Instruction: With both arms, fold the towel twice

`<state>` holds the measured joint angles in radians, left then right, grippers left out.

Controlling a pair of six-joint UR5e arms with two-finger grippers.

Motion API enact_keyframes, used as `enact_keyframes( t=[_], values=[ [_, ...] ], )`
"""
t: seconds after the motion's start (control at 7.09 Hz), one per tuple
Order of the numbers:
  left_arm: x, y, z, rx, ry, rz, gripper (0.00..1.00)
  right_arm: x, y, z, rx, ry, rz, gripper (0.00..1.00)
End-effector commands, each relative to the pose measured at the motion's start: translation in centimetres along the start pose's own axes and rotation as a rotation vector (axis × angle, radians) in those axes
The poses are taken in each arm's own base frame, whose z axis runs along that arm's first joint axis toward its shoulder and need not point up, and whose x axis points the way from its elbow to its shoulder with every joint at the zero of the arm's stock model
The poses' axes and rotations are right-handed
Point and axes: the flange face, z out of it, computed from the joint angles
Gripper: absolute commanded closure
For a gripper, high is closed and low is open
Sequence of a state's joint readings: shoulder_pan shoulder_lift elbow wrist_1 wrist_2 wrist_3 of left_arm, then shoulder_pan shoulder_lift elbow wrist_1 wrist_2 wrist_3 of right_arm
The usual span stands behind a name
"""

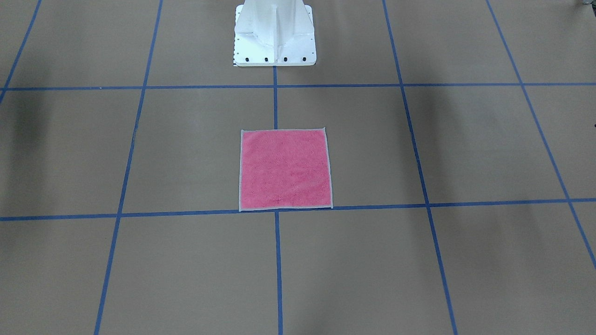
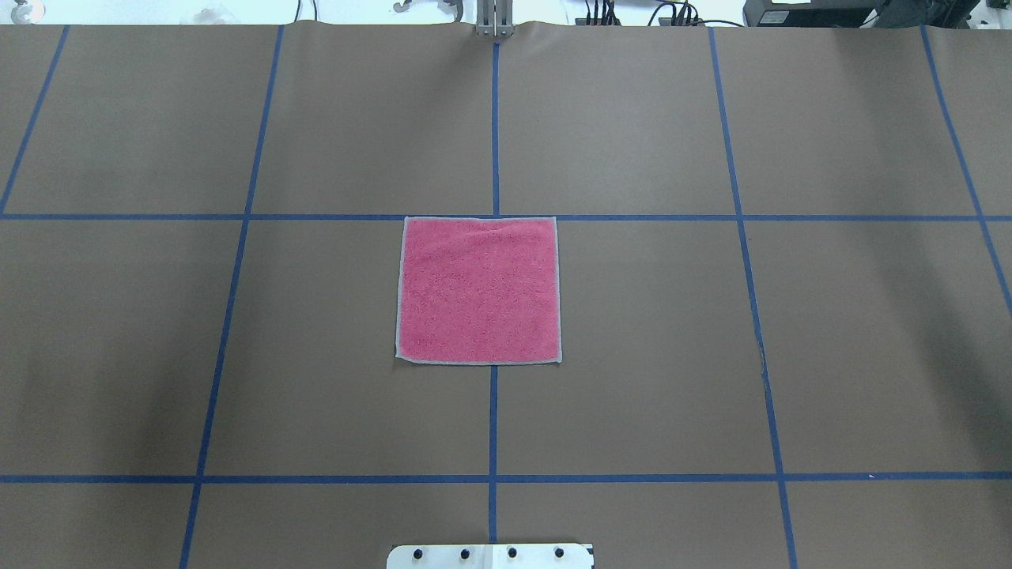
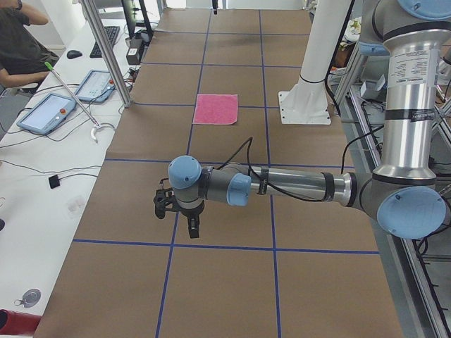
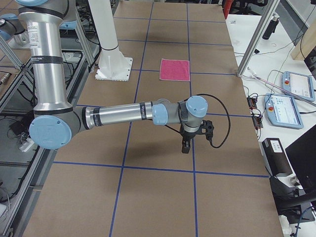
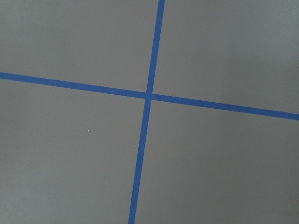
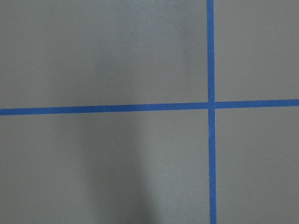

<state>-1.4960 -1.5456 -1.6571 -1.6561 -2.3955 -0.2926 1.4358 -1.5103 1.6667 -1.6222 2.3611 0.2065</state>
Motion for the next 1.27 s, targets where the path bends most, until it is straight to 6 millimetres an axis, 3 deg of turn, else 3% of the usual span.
enact_keyframes(
  t=[0.0, 0.7, 0.99, 1.13],
  values=[
    [0.4, 0.0, -0.4, 0.007, 0.003, 0.004, 0.00, -0.5, 0.1, -0.5, 0.010, -0.003, -0.008, 0.00],
    [1.3, 0.0, -0.8, 0.021, 0.019, 0.027, 0.00, -3.1, 0.1, -1.9, 0.050, -0.017, -0.070, 0.00],
    [1.8, -0.3, -0.9, 0.026, 0.021, 0.035, 0.00, -8.4, 0.9, -1.3, 0.025, -0.069, -0.122, 0.00],
    [2.0, -0.5, -1.0, 0.033, 0.023, 0.047, 0.00, -12.1, 1.8, -1.0, 0.008, -0.091, -0.106, 0.00]
  ],
)
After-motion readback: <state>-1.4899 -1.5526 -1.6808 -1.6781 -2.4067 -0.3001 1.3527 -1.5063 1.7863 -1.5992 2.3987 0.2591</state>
